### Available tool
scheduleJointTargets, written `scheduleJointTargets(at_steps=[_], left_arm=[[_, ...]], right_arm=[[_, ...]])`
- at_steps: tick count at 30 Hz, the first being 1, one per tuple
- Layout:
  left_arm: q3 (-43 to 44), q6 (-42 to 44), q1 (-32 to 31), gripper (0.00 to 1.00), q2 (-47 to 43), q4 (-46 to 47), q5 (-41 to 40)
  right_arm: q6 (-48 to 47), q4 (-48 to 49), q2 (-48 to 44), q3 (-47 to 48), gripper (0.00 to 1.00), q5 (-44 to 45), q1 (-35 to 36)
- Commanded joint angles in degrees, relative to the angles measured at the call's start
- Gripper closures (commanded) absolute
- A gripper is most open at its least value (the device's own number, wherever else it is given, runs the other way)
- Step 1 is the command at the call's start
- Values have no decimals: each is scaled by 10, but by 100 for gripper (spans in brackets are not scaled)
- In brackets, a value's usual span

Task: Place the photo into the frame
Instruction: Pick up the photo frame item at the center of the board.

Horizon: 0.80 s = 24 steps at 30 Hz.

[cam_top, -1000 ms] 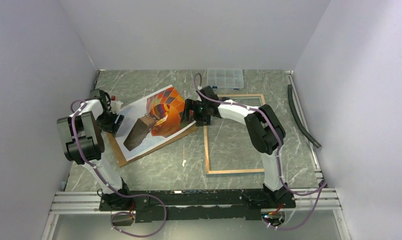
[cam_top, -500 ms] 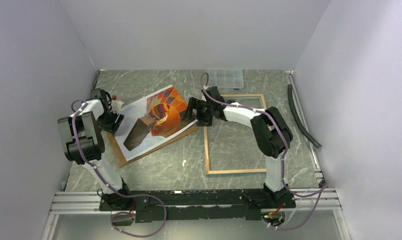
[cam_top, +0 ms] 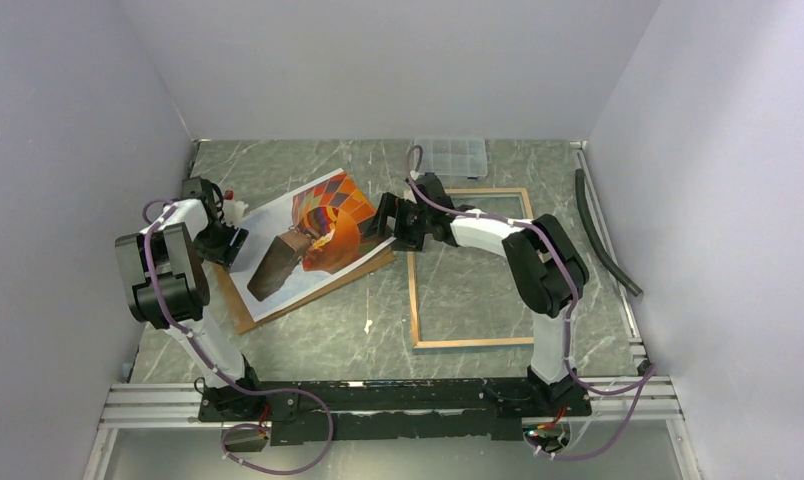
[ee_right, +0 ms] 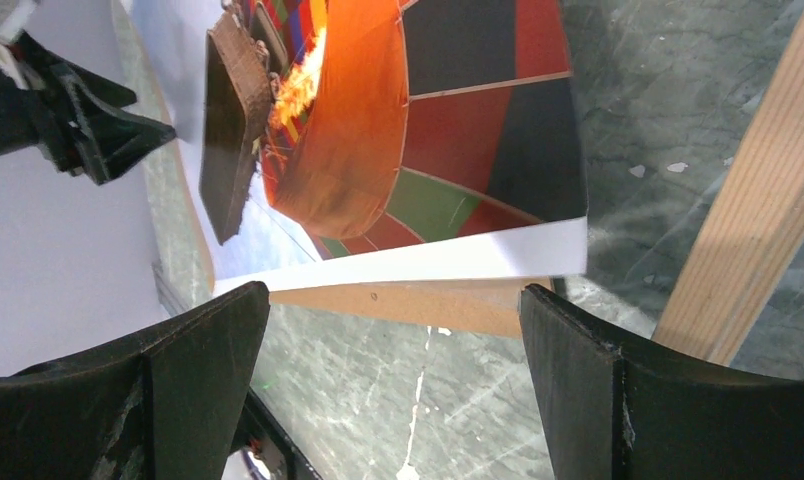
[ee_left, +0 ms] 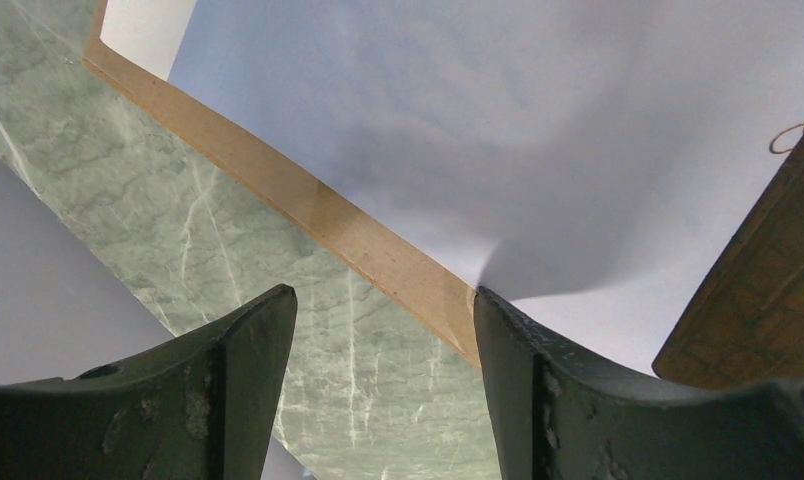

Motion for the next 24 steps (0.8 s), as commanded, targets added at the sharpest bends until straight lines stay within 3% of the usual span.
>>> scheduleJointTargets(at_steps=[1, 6, 9, 18, 24], left_arm=[[-50, 9, 3, 29, 69, 66, 5], [-49, 9, 3, 29, 70, 62, 10], [-49, 10, 3, 30, 69, 61, 11], [-41, 4, 2, 30, 65, 41, 28], [10, -3, 19, 30, 35, -49, 89]], right_arm=[[59, 158, -36, -38, 0, -71, 9], [162, 355, -11, -109, 0, -93, 13], [203, 426, 11, -123, 0, -90, 16], [235, 497, 30, -109, 0, -34, 40], [258, 517, 21, -126, 13, 36, 58]])
